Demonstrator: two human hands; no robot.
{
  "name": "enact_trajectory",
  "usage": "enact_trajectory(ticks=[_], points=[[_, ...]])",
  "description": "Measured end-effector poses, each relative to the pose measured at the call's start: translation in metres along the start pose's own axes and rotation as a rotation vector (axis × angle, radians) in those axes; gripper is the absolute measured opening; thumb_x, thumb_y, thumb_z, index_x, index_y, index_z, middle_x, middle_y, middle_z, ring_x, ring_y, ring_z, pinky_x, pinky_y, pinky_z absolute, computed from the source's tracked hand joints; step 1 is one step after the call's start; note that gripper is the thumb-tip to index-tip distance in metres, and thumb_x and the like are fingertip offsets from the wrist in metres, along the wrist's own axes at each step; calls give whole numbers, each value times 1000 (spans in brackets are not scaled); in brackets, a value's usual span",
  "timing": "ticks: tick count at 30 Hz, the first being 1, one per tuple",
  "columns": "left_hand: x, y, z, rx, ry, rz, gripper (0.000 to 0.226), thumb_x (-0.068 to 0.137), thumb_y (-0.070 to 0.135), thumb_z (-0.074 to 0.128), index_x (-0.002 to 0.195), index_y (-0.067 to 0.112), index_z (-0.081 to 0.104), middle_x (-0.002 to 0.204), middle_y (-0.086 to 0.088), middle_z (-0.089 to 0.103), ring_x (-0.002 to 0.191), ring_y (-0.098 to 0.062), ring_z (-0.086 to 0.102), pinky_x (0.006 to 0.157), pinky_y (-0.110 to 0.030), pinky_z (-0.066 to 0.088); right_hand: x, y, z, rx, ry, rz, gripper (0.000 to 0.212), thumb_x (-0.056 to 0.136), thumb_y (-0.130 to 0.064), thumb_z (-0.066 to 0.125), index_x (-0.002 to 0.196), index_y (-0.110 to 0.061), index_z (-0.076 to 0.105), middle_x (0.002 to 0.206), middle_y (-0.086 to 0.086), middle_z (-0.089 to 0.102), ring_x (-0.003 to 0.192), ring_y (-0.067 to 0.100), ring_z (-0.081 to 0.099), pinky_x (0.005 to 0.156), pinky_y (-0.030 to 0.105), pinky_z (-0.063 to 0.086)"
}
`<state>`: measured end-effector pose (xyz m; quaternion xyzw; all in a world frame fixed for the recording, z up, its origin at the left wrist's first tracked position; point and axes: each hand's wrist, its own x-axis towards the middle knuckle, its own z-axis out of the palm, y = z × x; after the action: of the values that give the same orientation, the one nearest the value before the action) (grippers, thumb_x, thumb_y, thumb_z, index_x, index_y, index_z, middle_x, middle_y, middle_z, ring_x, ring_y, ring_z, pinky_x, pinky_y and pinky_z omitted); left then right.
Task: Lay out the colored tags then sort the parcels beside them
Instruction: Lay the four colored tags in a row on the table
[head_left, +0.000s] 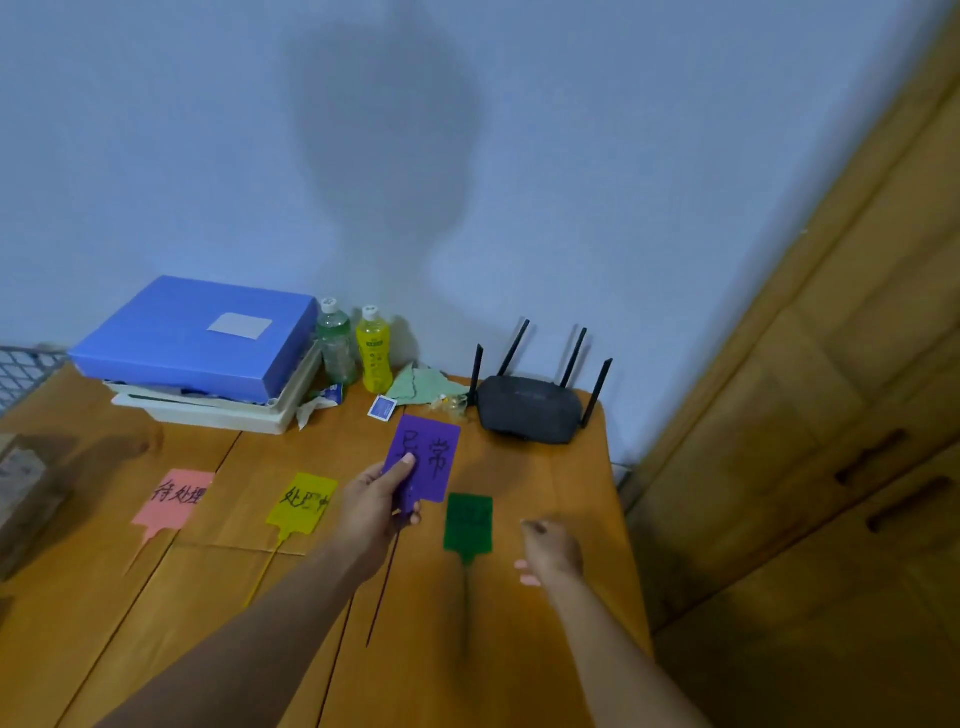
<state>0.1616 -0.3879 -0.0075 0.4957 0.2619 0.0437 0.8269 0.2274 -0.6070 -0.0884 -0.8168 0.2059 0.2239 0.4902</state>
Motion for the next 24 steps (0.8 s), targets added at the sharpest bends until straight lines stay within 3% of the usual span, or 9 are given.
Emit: enact_trajectory(ticks=[4, 8, 12, 15, 17, 19, 21, 24], points=[[-13, -14, 57, 57, -70, -25, 19, 102, 19, 58, 98, 2, 65, 68, -15, 67, 47, -21, 57, 42, -29, 48, -16, -11, -53, 297, -98, -86, 32, 103, -32, 55, 122, -9, 65, 103, 6, 75, 73, 21, 71, 56, 32, 58], [-22, -44, 120, 102, -108, -40, 19, 101, 7, 50, 89, 3, 64, 60, -8, 64, 56, -23, 56, 52, -33, 47, -42, -25, -108, 424, -245, -197, 27, 99, -38, 61, 115, -18, 67, 106, 7, 77, 78, 23, 74, 63, 35, 60], [-27, -87, 174, 174, -187, -43, 20, 100, 1, 53, 91, 3, 71, 71, -6, 75, 63, -20, 63, 56, -28, 51, -27, -10, -154, 401, -126, -309, 9, 97, -18, 66, 106, -17, 69, 89, 9, 74, 67, 20, 69, 61, 34, 59], [-23, -122, 203, 227, -97, -17, 8, 95, -3, 64, 100, 3, 64, 81, -12, 74, 58, -16, 70, 51, -25, 55, 0, 9, -175, 331, -26, -329, 9, 96, -8, 65, 99, -15, 68, 79, 6, 67, 58, 13, 62, 54, 28, 56], [-13, -149, 216, 308, -35, 13, 23, 92, -4, 69, 103, 11, 57, 92, -16, 71, 62, -19, 70, 52, -29, 56, 20, 22, -182, 278, 25, -334, 10, 94, -6, 66, 96, -16, 69, 78, 5, 67, 60, 16, 62, 54, 29, 56], [-1, -172, 221, 430, 4, 39, 25, 92, -1, 70, 104, 16, 56, 101, -14, 66, 70, -21, 71, 58, -32, 59, 41, 35, -183, 237, 70, -318, 8, 94, -8, 67, 94, -17, 68, 80, 4, 69, 62, 18, 64, 59, 34, 60], [13, -191, 219, 617, 15, 76, 27, 94, 10, 70, 118, 16, 60, 110, -8, 64, 86, -21, 71, 71, -37, 61, 58, 48, -178, 172, 115, -296, 5, 94, -14, 68, 94, -20, 68, 86, 0, 71, 63, 16, 68, 68, 40, 63], [34, -212, 213, 914, 17, 127, 34, 95, 12, 68, 128, 8, 65, 117, -9, 60, 102, -26, 64, 84, -32, 51, 81, 63, -167, 140, 156, -286, 7, 94, -15, 68, 94, -22, 69, 89, -1, 72, 67, 16, 70, 62, 29, 62]])
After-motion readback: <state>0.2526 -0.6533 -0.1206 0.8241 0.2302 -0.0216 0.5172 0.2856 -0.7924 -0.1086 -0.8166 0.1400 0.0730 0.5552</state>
